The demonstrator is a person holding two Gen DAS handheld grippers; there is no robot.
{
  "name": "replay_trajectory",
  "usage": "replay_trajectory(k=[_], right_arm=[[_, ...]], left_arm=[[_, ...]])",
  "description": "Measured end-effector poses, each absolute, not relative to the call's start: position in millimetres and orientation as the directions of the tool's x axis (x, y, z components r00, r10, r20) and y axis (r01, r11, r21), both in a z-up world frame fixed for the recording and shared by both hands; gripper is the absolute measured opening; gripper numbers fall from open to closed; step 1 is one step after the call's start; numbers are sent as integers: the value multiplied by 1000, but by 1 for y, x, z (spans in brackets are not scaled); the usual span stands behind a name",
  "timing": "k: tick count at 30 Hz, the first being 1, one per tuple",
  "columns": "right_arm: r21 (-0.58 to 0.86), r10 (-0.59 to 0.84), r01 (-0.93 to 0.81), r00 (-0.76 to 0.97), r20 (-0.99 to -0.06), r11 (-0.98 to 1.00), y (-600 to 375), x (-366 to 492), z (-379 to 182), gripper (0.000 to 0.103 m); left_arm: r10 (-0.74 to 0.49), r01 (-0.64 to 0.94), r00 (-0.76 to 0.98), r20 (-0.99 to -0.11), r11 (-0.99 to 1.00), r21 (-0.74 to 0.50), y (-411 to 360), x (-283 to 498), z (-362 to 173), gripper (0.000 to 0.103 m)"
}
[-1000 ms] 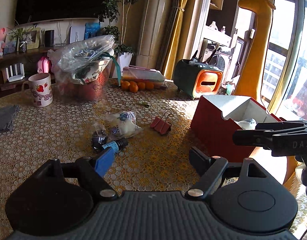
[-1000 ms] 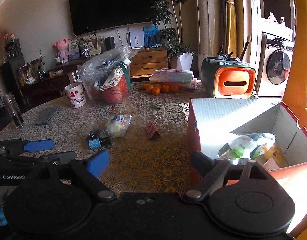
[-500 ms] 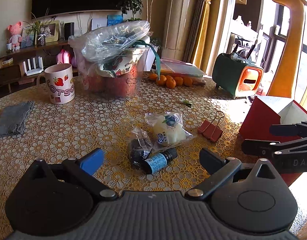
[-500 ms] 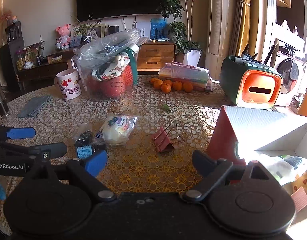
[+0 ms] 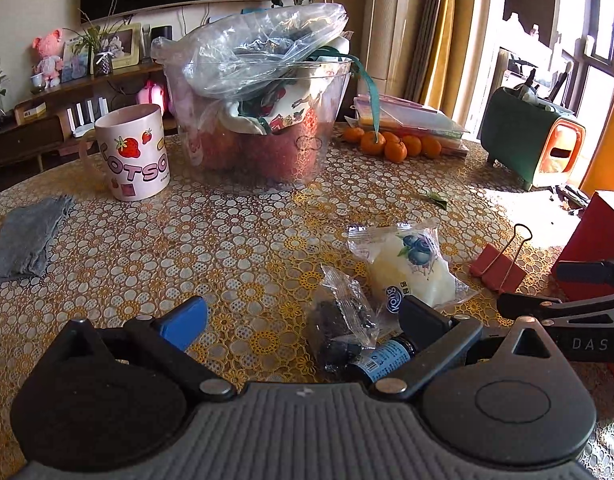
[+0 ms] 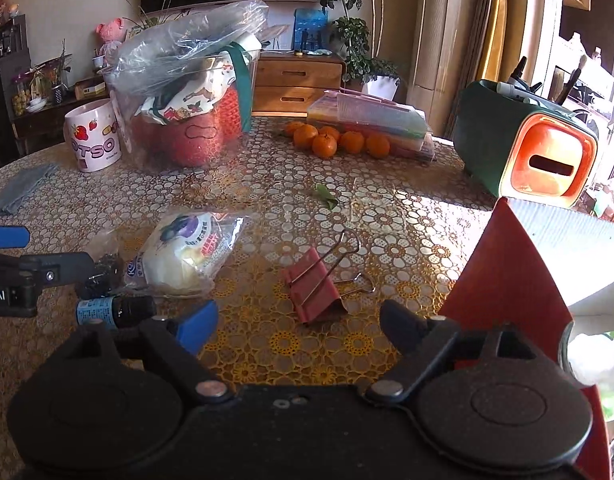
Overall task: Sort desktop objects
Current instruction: 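Grasp the red binder clip with the right tool while the left tool grasps the clear bag with black item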
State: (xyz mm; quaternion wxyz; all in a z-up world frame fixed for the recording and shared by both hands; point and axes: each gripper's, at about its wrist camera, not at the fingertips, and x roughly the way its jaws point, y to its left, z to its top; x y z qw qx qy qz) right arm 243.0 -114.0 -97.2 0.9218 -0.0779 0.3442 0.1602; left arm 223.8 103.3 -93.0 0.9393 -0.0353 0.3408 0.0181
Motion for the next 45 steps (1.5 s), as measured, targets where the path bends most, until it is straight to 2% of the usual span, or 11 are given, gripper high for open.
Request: replay_trajectory(k=[7, 20, 29, 32, 33, 34, 36, 39, 41, 45], right_arm=[[-33, 231, -336, 711, -664, 941, -109, 261, -108, 83], [-59, 204, -328, 709, -675, 943, -104, 281, -126, 68], [1, 244, -328, 700, -671, 945, -110, 284, -129, 69], [3, 240, -320, 705, -668, 948, -110, 284, -129, 66], [4, 239, -318, 706, -667, 948, -111, 284, -129, 64], [4, 241, -320, 706, -666, 947, -111, 283, -129, 56], [-1, 239, -321, 706, -667, 947, -111, 284, -127, 48], [-6, 238, -326, 702, -671, 945, -111, 283, -127, 45], [-8, 248, -343, 694, -676, 939, -110, 282, -125, 39], [-14, 255, -361, 685, -683, 932, -108, 281, -124, 39]], left_arm=[[21, -54, 741, -671, 998, -28, 103, 238, -108, 102], [38, -74, 719, -694, 997, -21, 109, 251, -123, 102], [38, -67, 719, -694, 998, -14, 107, 247, -130, 99], [31, -58, 727, -686, 998, -16, 106, 245, -128, 90], [25, -54, 731, -682, 998, -20, 106, 244, -127, 82], [24, -52, 734, -679, 998, -21, 105, 244, -126, 74], [24, -49, 735, -678, 999, -18, 104, 243, -125, 67], [7, -36, 737, -676, 999, -30, 104, 242, -124, 57], [-10, -20, 738, -675, 999, -38, 103, 241, -123, 49], [-24, 1, 742, -669, 999, -34, 101, 238, -118, 39]])
